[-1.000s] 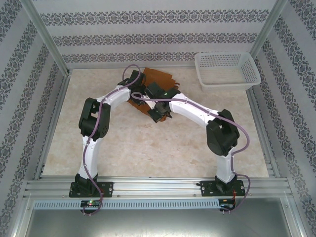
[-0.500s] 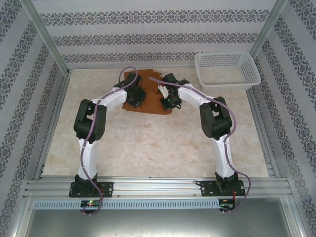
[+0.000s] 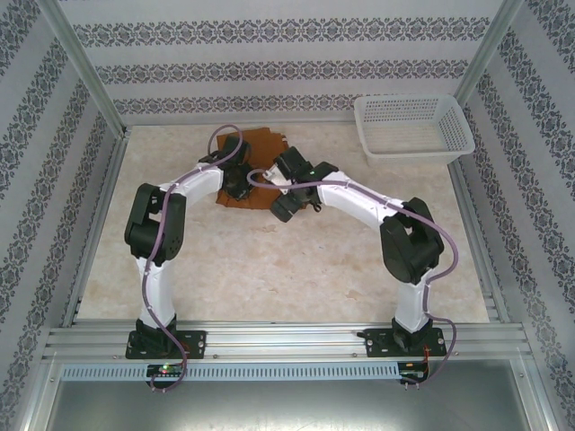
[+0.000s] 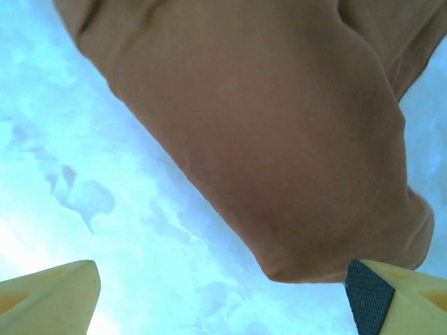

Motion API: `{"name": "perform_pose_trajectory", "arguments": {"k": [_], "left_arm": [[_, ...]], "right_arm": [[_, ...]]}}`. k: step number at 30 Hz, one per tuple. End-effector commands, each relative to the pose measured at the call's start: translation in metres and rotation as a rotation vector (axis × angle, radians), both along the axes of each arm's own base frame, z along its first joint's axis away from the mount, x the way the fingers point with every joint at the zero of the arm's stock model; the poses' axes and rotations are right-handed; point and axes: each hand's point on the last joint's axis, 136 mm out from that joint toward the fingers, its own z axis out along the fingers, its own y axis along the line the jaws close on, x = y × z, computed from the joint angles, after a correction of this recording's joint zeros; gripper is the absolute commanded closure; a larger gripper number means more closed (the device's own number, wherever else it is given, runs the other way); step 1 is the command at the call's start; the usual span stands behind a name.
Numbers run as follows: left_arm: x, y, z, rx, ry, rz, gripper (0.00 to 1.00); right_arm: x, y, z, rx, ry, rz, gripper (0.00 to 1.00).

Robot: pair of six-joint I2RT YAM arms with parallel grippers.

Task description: Roll up the long pants

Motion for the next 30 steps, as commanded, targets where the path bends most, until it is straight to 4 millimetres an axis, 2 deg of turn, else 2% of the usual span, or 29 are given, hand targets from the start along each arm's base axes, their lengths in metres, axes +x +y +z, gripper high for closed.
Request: {"name": "perform_pose_trajectory", "arguments": {"k": [1,5,9,16,23,30], "left_arm": [[-0.027,0.022,-0.025,0.073,0.11,0.013,1.0],[-0.03,0.022,-0.025,0.071,0.111,0.005,1.0],[-0.029,0.022,-0.025,0.074,0.108,-0.003,1.0],[-0.023,0.021,-0.024,0.074,0.105,-0.014,1.0],[-0.018,0.017,-0.033,0.06,0.121,-0.021,1.0],[-0.016,0.015,-0.042,0.056,0.137,-0.025,1.0]], "right_arm": [[0.012,-0.015,-0.023,-0.11,-0.089,0.052,0.04],[0.013,-0.01,-0.046,-0.186,-0.141,0.114,0.03],[0.025,-0.003,-0.056,-0.197,-0.2,0.125,0.03],[0.039,0.023,-0.049,-0.227,-0.311,0.181,0.02],[0.064,0.033,-0.024,-0.262,-0.526,0.147,0.02],[0.086,0.043,-0.027,-0.27,-0.57,0.148,0.03]]}}
